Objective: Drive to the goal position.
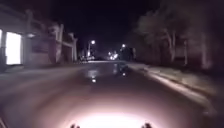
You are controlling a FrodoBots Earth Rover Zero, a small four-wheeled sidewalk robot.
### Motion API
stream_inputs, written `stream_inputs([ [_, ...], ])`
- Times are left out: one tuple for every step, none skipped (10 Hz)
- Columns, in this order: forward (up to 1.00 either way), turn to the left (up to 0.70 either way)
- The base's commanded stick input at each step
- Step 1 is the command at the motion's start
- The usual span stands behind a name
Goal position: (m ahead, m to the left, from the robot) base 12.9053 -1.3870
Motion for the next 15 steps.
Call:
stream_inputs([
  [0.70, 0.00],
  [0.70, 0.00],
  [0.70, 0.00],
  [0.70, 0.00],
  [0.70, 0.00],
  [0.70, 0.00],
  [0.70, 0.00],
  [0.70, 0.00],
  [0.70, 0.00],
  [0.70, 0.00],
  [0.70, 0.00],
  [0.70, 0.00],
  [0.70, 0.00],
  [0.70, 0.00],
  [0.70, 0.00],
])
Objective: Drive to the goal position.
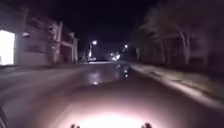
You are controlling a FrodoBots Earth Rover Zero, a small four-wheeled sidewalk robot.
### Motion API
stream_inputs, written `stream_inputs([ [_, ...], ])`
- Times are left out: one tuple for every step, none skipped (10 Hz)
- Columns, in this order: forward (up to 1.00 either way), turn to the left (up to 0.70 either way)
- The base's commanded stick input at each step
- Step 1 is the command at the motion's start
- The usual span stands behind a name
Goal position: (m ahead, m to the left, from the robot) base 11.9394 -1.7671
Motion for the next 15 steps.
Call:
stream_inputs([
  [0.70, 0.00],
  [0.70, 0.00],
  [0.70, 0.00],
  [0.70, 0.00],
  [0.70, 0.00],
  [0.70, 0.00],
  [0.70, 0.00],
  [0.70, 0.00],
  [0.70, 0.00],
  [0.70, 0.00],
  [0.70, 0.00],
  [0.70, 0.00],
  [0.70, -0.07],
  [0.70, -0.25],
  [0.70, -0.34],
])
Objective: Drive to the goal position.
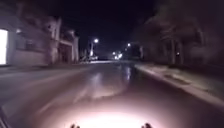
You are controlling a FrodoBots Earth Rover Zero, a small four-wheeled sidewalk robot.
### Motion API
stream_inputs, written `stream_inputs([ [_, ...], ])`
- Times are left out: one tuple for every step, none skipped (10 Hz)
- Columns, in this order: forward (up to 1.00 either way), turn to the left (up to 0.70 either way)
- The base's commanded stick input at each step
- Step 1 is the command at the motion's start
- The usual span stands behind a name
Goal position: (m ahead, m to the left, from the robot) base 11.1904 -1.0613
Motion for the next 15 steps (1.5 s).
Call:
stream_inputs([
  [0.70, -0.35],
  [0.70, -0.27],
  [0.70, -0.08],
  [0.70, 0.00],
  [0.70, -0.18],
  [0.70, -0.34],
  [0.70, -0.22],
  [0.70, -0.03],
  [0.70, 0.00],
  [0.70, 0.00],
  [0.70, 0.00],
  [0.70, 0.00],
  [0.70, 0.00],
  [0.70, 0.00],
  [0.70, 0.00],
])
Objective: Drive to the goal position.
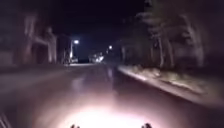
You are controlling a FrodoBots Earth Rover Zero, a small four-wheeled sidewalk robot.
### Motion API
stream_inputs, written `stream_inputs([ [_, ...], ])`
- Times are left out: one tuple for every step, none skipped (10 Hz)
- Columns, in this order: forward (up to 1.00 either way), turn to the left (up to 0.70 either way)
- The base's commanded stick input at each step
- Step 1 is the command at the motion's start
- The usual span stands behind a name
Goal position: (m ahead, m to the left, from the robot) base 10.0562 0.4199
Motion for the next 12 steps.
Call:
stream_inputs([
  [0.70, 0.00],
  [0.70, 0.00],
  [0.70, 0.00],
  [0.70, 0.00],
  [0.70, 0.00],
  [0.70, 0.00],
  [0.70, 0.00],
  [0.70, 0.00],
  [0.70, 0.00],
  [0.70, 0.00],
  [0.70, 0.00],
  [0.70, 0.00],
])
